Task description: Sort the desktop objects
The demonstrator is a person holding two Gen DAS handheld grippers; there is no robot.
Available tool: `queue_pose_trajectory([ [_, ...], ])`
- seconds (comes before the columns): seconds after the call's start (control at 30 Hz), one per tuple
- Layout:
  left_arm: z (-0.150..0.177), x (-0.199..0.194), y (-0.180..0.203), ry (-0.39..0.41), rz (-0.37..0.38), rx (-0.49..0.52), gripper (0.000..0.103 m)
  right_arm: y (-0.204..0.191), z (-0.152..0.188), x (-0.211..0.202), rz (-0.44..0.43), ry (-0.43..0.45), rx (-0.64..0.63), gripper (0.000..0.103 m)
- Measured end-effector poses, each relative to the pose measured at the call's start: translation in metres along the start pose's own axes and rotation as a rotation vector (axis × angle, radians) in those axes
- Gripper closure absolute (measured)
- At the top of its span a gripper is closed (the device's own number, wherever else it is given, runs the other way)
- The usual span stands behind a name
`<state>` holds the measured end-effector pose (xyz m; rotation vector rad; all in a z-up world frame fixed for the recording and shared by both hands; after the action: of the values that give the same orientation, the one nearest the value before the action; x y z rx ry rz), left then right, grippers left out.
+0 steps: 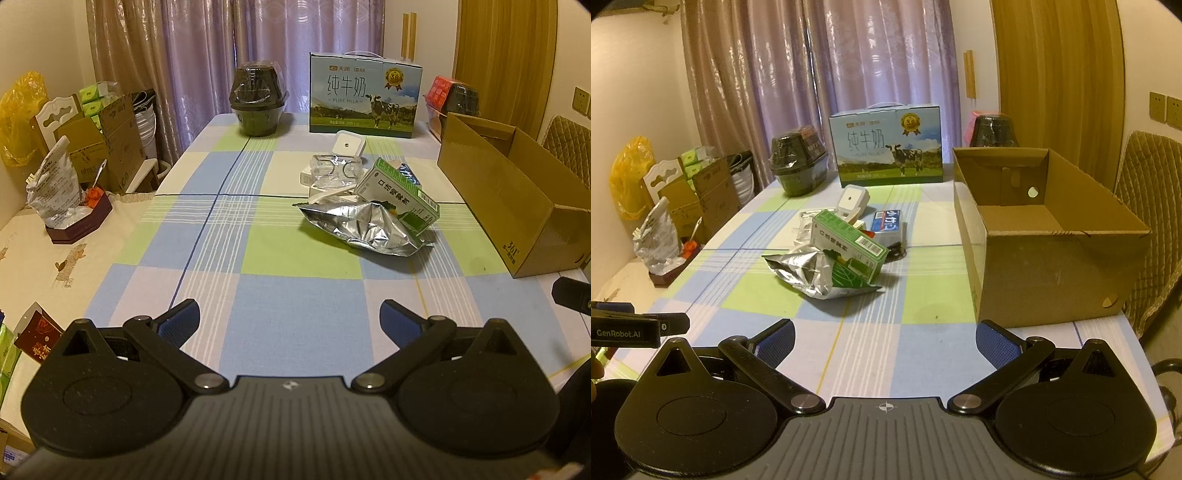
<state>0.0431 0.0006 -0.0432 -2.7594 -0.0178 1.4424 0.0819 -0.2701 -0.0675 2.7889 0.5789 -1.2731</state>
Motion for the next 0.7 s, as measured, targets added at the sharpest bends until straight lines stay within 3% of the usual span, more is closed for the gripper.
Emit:
queue_pose_trajectory([
  [0.7, 0.0, 0.0006, 0.0002, -0.003, 0.002, -0.006, 0.001, -0.0013, 0.0034, 0.0038, -0.002, -0.003, -0.003, 0.002],
])
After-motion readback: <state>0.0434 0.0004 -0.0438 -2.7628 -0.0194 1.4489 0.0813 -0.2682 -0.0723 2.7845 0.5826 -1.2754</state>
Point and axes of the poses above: each gripper's, at about its wrist camera, not at the fingertips, and x roughly the way its jaws point, y to its right, z to its underside, the point moved 6 cm from there along x, roughly the way its jaws point, and after that the axes turned 13 degrees about -y, right-handed, at the moved point
